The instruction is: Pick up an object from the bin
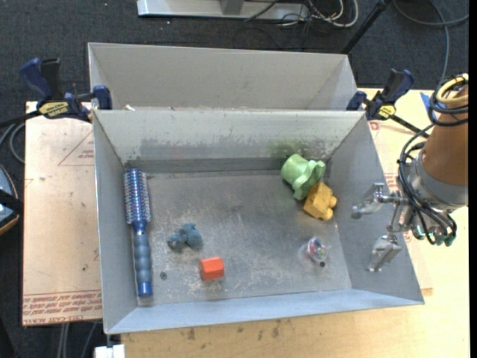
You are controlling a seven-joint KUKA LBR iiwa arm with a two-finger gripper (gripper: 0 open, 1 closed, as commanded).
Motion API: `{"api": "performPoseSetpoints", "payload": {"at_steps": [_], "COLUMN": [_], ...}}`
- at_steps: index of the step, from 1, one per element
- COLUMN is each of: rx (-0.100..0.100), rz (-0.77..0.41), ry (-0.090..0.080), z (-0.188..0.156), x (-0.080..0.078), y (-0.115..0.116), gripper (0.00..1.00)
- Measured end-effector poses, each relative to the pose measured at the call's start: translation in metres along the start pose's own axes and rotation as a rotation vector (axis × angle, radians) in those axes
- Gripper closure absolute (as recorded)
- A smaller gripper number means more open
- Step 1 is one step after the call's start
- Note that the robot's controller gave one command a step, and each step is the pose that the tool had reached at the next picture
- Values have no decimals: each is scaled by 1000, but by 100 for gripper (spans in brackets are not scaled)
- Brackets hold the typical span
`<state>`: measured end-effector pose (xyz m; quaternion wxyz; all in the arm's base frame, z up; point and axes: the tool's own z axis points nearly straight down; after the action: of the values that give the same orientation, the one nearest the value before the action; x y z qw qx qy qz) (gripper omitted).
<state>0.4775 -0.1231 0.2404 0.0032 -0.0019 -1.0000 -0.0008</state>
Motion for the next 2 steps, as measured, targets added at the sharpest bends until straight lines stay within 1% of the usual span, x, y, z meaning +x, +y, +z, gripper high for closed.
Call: {"api": "performPoseSetpoints", "payload": {"at_steps": [1, 2], "rx": [2, 3], "rz": [-234, -475], "ry": [-13, -10], "z": [169, 140], "x": [-55, -55], "y": [6, 12], "gripper": [0, 0]}}
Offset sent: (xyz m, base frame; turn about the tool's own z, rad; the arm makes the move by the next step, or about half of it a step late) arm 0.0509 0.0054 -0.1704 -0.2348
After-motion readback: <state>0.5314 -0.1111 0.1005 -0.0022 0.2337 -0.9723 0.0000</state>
